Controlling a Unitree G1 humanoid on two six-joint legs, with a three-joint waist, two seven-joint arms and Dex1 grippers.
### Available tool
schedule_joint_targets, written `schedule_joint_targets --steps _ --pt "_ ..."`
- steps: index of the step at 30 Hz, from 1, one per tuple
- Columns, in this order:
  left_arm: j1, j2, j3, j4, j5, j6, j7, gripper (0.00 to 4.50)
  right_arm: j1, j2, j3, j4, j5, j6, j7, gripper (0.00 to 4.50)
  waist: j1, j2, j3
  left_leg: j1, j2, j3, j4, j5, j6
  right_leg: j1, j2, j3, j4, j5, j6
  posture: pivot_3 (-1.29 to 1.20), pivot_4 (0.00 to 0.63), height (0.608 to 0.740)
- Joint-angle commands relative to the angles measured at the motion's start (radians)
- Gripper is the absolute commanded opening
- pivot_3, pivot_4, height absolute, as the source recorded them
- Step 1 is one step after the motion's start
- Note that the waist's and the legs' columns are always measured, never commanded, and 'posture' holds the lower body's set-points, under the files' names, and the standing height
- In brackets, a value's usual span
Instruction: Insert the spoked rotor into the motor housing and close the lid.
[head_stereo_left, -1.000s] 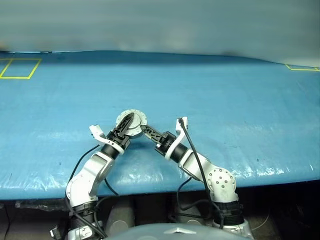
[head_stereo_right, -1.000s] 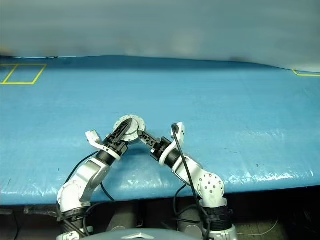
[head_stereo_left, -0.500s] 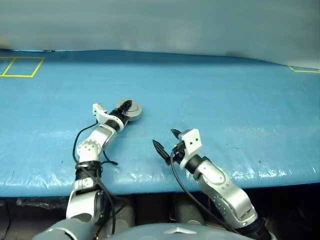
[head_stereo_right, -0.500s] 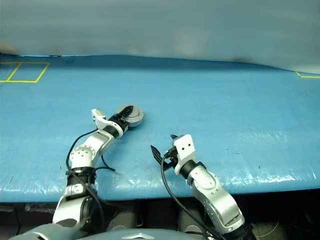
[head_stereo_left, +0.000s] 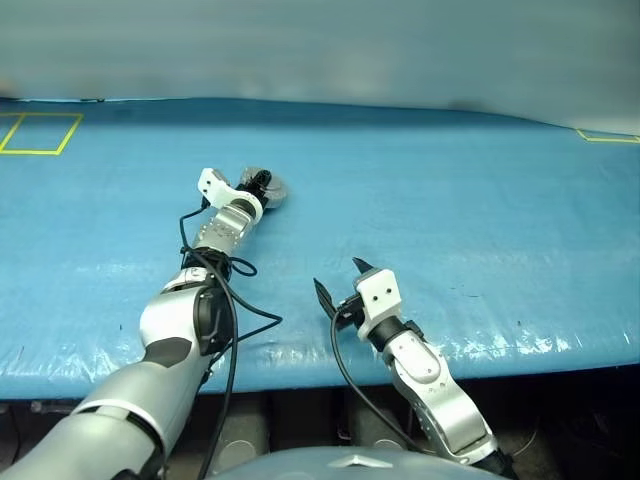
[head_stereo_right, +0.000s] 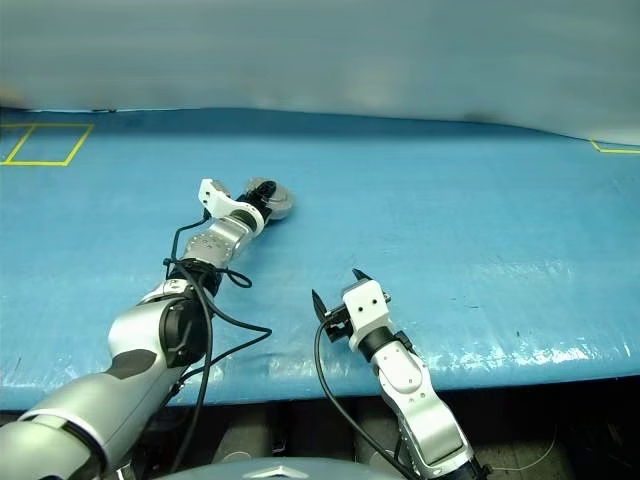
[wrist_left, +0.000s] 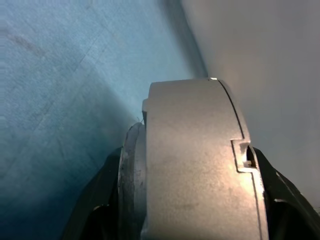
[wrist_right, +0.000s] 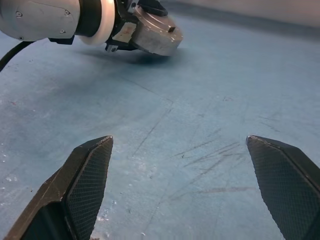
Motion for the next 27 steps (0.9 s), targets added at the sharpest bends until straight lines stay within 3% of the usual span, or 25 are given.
schedule_joint_targets --steps 1,3,9,13,18,27 --pt "-0.064 0.011 0.019 0.005 0.052 -0.05 0.017 2.45 0.011 0.014 -0.015 -0.028 -0.017 -0.001 0.003 4.5 0.0 0.0 0.0 0.0 0.0 0.0 0.0 0.0 0.0 0.0 0.0 0.0 0.0 0.0 0.0 0.0 0.15 0.74" --pt "-0.069 0.007 0.031 0.004 0.065 -0.045 0.012 2.45 0.016 0.019 -0.017 -0.029 -0.022 0.005 0.008 4.5 0.0 0.0 0.0 0.0 0.0 0.0 0.001 0.0 0.0 0.0 0.0 0.0 0.0 0.0 0.0 0.0 0.15 0.74" --pt "-0.051 0.001 0.039 -0.036 0.102 -0.011 0.0 4.42 0.004 0.045 -0.016 -0.006 -0.029 0.02 0.025 4.5 0.001 0.0 0.0 0.001 0.0 0.0 0.002 0.0 0.0 0.001 0.0 -0.001 0.001 0.0 0.001 0.0 0.15 0.74" --pt "-0.005 0.012 0.043 -0.089 0.117 0.03 0.027 4.47 -0.019 0.061 -0.01 0.016 -0.031 0.033 0.048 4.5 -0.002 0.0 0.0 0.003 0.0 -0.001 0.002 0.0 -0.001 0.002 0.0 0.001 0.004 0.0 0.0 0.0 0.15 0.74" --pt "0.107 -0.004 0.043 -0.281 0.098 0.161 0.068 4.47 -0.04 0.067 -0.011 0.029 -0.029 0.051 0.077 4.5 -0.006 0.0 0.0 0.007 0.0 -0.001 0.002 0.001 -0.002 0.003 0.0 0.002 0.007 0.0 0.0 0.0 0.15 0.74" --pt "0.458 -0.071 0.014 -0.855 -0.001 0.513 0.196 4.47 -0.036 0.084 -0.027 0.023 -0.024 0.074 0.089 4.5 -0.012 0.001 -0.004 0.012 0.001 0.0 0.002 0.001 -0.002 0.007 0.0 0.004 0.009 0.0 -0.001 0.0 0.15 0.74"
